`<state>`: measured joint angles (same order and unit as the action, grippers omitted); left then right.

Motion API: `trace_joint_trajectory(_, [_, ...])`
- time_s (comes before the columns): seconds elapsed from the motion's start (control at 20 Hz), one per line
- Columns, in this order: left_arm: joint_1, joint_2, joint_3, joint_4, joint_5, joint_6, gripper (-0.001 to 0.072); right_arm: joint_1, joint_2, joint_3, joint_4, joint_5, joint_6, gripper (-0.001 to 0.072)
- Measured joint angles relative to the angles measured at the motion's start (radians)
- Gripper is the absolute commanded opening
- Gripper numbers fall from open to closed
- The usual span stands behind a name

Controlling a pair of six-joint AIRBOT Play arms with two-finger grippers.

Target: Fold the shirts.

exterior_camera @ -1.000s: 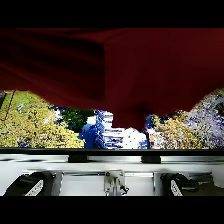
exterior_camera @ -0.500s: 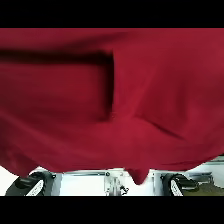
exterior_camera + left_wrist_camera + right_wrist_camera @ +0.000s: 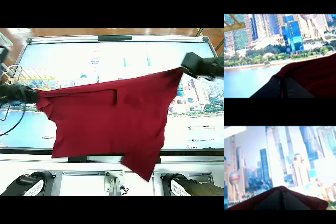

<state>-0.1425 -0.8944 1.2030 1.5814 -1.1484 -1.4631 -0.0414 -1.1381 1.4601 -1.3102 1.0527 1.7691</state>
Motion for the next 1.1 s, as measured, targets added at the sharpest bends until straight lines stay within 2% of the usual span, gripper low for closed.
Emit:
trace_joint_trajectory(0.15, [0.000,-0.141,0.018,0.007,0.161,-0.029,0.0037,0.000,-0.137,-0.021,0.151,-0.259,0.011,0.0053])
trace_joint_trajectory(0.3, [0.000,-0.271,0.062,0.008,0.285,-0.082,0.0038,-0.001,-0.246,-0.028,0.220,-0.404,0.018,0.0057])
trace_joint_trajectory(0.35, [0.000,-0.310,0.071,0.009,0.308,-0.108,0.0041,0.000,-0.282,-0.030,0.224,-0.421,0.018,0.0140])
trace_joint_trajectory(0.4, [0.000,-0.347,0.076,0.008,0.317,-0.135,0.0114,-0.001,-0.313,-0.031,0.224,-0.415,0.018,0.0362])
trace_joint_trajectory(0.45, [0.000,-0.384,0.081,0.009,0.319,-0.164,0.0391,0.000,-0.344,-0.032,0.224,-0.401,0.007,0.0537])
trace_joint_trajectory(0.5, [0.000,-0.412,0.085,0.009,0.308,-0.192,0.0638,-0.001,-0.366,-0.032,0.225,-0.374,-0.009,0.0548])
trace_joint_trajectory(0.55, [0.000,-0.434,0.088,0.008,0.280,-0.222,0.0664,-0.002,-0.380,-0.032,0.226,-0.341,-0.029,0.0548])
trace_joint_trajectory(0.65, [0.014,-0.457,0.100,0.009,0.183,-0.251,0.0638,-0.018,-0.383,-0.032,0.226,-0.261,-0.091,0.0548])
trace_joint_trajectory(0.7, [0.028,-0.459,0.106,0.013,0.125,-0.250,0.0537,-0.035,-0.373,-0.032,0.209,-0.208,-0.122,0.0548])
trace_joint_trajectory(0.8, [0.071,-0.437,0.104,0.011,-0.014,-0.206,0.0526,-0.072,-0.341,-0.032,0.146,-0.056,-0.167,0.0547])
trace_joint_trajectory(0.95, [0.158,-0.329,-0.002,-0.036,-0.146,-0.129,0.0526,-0.134,-0.292,-0.058,-0.003,0.209,-0.230,0.0547])
trace_joint_trajectory(1.05, [0.249,-0.230,-0.143,-0.093,-0.192,-0.076,0.0555,-0.179,-0.256,-0.111,-0.037,0.327,-0.268,0.0547])
trace_joint_trajectory(1.1, [0.307,-0.180,-0.220,-0.132,-0.204,-0.048,0.0642,-0.197,-0.240,-0.143,-0.038,0.362,-0.284,0.0548])
